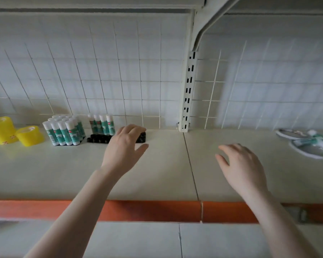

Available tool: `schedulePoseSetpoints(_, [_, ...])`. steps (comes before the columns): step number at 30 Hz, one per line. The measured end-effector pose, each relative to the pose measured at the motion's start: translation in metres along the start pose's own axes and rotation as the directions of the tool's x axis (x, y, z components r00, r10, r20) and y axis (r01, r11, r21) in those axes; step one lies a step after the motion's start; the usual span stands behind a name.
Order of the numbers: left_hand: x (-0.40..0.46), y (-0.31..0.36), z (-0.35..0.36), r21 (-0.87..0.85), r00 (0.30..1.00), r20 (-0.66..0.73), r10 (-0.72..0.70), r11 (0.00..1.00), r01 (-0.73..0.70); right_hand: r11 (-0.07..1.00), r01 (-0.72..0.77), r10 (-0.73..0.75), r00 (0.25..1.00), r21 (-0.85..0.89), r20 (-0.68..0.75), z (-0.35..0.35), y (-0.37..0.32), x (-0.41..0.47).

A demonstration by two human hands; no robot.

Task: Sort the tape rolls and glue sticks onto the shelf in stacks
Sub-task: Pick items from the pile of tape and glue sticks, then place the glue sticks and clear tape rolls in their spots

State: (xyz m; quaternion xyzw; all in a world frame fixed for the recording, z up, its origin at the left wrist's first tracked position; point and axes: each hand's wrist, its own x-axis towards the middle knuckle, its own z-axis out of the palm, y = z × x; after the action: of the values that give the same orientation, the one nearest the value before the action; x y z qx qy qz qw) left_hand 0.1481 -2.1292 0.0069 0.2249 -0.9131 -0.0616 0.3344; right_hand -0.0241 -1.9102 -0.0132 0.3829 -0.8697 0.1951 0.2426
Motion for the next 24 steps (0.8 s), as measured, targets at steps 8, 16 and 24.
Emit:
schedulePoseSetpoints(8, [-0.032, 0.092, 0.016, -0.093, 0.998, 0.061, -0.006, 0.996, 0.012, 1.0, -0.018, 0.017, 0.989, -0.005, -0.147, -0.037, 0.079, -0.06])
schedulePoseSetpoints(16, [-0.017, 0.209, 0.057, -0.112, 0.999, 0.041, 0.023, 0.994, -0.018, 0.999, -0.028, 0.022, 0.972, -0.022, -0.234, -0.07, 0.193, -0.077])
schedulePoseSetpoints(24, [0.0, 0.358, 0.148, -0.154, 0.998, 0.024, -0.05, 0.987, 0.053, 0.997, 0.083, -0.08, 0.972, 0.006, -0.222, -0.098, 0.359, -0.074])
